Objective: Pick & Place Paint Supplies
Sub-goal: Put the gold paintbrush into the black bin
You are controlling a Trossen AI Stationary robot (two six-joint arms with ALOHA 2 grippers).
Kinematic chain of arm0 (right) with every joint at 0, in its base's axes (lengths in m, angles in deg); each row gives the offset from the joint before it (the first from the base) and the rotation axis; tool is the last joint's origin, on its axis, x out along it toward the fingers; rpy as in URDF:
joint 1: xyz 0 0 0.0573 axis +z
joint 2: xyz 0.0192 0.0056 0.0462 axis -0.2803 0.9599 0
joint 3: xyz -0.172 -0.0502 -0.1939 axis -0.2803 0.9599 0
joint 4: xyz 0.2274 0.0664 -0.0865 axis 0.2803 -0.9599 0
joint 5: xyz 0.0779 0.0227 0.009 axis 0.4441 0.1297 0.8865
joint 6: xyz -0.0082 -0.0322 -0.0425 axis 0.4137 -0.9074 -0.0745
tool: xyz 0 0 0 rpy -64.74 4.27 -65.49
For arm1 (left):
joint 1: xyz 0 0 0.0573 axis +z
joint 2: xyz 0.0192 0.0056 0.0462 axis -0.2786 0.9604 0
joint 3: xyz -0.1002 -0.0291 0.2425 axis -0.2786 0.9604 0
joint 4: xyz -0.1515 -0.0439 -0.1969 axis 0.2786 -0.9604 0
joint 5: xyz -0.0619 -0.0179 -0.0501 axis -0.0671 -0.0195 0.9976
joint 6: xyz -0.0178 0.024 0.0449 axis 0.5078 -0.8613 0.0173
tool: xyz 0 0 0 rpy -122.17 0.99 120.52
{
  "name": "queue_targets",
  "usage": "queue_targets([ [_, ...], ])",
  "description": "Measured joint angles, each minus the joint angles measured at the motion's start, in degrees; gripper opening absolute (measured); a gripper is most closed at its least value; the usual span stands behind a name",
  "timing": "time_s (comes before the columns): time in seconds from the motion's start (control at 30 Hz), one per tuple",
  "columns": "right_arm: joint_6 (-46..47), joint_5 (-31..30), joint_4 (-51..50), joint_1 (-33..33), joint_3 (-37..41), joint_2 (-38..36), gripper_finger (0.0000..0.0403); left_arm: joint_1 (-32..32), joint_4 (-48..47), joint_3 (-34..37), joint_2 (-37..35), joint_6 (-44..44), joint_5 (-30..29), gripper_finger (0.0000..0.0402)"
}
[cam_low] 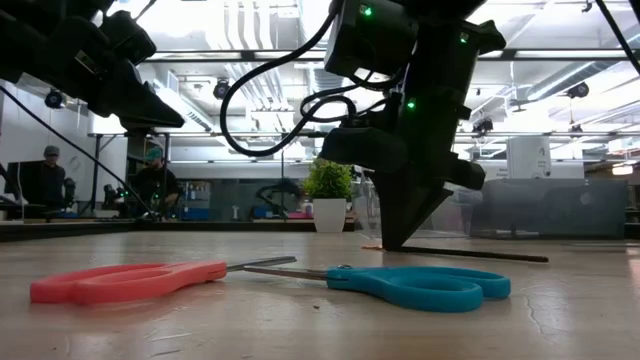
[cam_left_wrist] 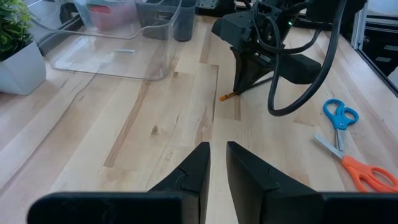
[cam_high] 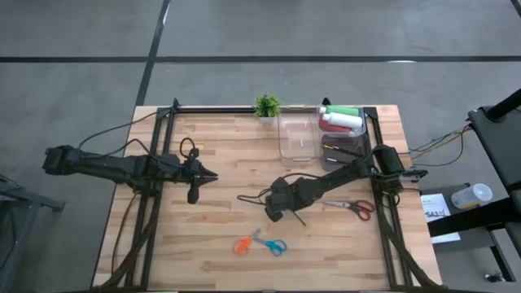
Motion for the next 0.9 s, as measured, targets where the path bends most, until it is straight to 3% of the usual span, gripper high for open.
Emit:
queue_targets([
  [0.9,-1.2,-0.5,-0.3,0.0,-0.5,-0.3,0.0015,0.0,0.0,0.0,0.0,0.0,0.0,0.0062],
])
